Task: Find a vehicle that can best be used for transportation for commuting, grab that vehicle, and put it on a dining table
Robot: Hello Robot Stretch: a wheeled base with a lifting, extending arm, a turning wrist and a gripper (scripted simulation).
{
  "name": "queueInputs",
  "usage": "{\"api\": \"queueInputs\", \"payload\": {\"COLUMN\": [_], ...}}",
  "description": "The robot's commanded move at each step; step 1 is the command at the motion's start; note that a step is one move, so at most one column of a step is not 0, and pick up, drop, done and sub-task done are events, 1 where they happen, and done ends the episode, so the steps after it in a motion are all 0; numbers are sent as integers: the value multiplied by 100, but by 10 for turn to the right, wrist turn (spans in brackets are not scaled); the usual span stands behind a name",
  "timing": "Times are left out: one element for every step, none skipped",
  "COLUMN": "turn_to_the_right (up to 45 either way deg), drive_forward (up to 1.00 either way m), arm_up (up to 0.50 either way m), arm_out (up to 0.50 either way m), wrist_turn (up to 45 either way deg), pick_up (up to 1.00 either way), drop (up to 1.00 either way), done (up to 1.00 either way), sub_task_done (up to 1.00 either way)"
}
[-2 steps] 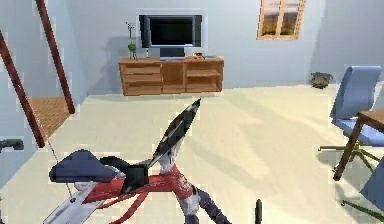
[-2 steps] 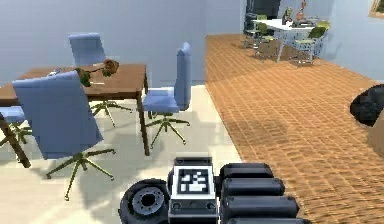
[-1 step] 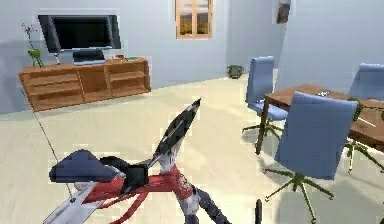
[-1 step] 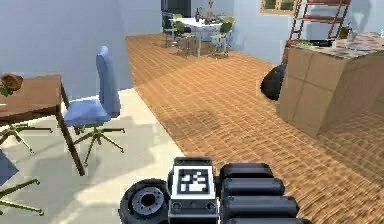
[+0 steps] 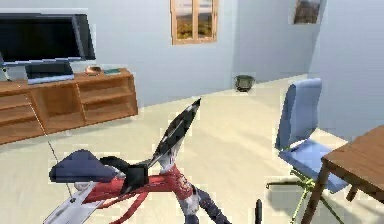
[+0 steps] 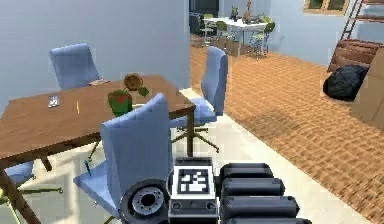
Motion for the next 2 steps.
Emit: {"api": "queueInputs", "payload": {"turn_to_the_right": [0,30], "drive_forward": [30,0], "arm_up": [0,0], "arm_out": [0,0], "wrist_turn": [0,0], "pick_up": [0,0], "drop": [0,0], "done": [0,0], "sub_task_done": [0,0]}}
